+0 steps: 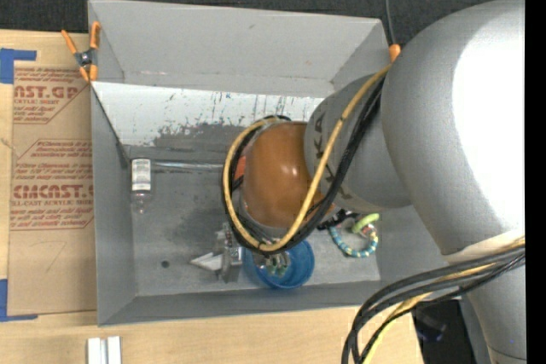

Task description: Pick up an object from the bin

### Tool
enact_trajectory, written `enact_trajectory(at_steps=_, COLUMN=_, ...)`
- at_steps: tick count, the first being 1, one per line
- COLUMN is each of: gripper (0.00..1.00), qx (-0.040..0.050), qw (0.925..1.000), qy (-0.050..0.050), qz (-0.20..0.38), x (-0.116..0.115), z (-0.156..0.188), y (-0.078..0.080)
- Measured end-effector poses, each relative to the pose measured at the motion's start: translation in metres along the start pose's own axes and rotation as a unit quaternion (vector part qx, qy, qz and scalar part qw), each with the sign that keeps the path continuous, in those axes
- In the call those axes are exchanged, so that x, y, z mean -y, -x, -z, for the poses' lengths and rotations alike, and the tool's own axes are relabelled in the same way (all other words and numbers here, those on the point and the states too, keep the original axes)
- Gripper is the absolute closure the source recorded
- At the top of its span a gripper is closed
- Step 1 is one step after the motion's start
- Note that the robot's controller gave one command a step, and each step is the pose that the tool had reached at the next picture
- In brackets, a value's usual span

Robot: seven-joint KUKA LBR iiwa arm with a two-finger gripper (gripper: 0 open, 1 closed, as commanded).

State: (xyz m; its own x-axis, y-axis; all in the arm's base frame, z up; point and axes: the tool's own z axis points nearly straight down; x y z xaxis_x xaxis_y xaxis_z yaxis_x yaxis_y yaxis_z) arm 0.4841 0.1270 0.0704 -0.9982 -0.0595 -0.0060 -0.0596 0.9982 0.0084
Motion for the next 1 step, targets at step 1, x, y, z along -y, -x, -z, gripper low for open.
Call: enact_trajectory(at_steps=1, gripper=1.0, qx=-0.0005, qw=1.0, qy=0.0, qz=0.003, x=-0.0063, z=-0.0003, y=0.0031)
